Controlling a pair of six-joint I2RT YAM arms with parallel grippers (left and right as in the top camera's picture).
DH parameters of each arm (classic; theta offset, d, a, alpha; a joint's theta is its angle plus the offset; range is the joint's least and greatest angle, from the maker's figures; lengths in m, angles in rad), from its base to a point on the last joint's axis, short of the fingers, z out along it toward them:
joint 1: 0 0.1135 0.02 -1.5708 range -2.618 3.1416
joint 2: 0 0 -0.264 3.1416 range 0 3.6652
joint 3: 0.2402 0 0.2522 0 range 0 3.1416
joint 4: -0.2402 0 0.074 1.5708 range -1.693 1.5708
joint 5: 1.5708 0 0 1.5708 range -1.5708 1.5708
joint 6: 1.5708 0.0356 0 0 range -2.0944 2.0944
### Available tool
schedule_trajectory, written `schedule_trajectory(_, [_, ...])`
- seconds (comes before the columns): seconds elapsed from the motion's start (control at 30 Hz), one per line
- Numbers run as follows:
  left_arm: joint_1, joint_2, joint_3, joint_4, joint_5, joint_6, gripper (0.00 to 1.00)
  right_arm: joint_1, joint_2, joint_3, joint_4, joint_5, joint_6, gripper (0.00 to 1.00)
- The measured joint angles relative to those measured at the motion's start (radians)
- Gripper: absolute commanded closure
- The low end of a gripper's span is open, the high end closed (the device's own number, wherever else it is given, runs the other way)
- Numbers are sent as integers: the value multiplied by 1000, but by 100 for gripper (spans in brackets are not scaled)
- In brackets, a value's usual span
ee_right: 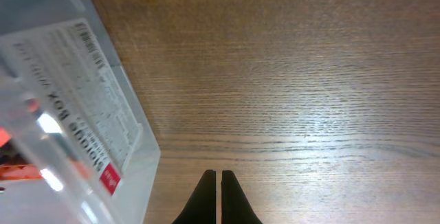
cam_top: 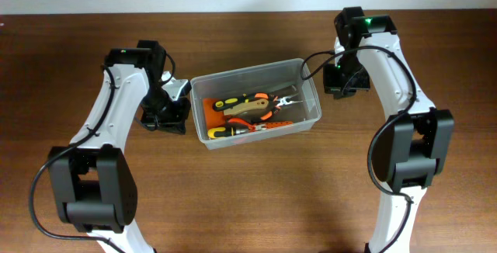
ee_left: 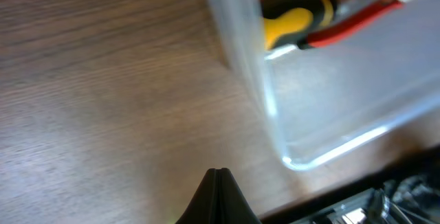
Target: Pack container
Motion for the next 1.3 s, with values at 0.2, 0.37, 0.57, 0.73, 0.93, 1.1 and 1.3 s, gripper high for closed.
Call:
schedule_trajectory(0.2, [-14,0,-80,161,-30,-43,98,0,31,-2,-2,-24,1,96])
schedule_trajectory(0.37, [-34,0,-150,277,-34,-94,98,0,34,-2,-39,-62,-9,96])
schedule_trajectory(0.57, [-35,13,-153,407,-25,-121,98,25,34,-2,-106,-109,-77,96])
schedule_trajectory(0.73, [-29,39,-154,465,-22,-125,98,64,34,-2,-124,-110,-92,96])
schedule_trajectory(0.93, [-22,40,-154,558,-20,-135,98,75,34,-2,-149,-106,-95,96])
schedule_trajectory(1.1, [-22,40,-154,615,-19,-139,98,87,34,-2,-188,-103,-95,96])
schedule_trajectory(1.3, [-20,40,-154,664,-20,-139,94,101,34,-2,-216,-103,-105,96])
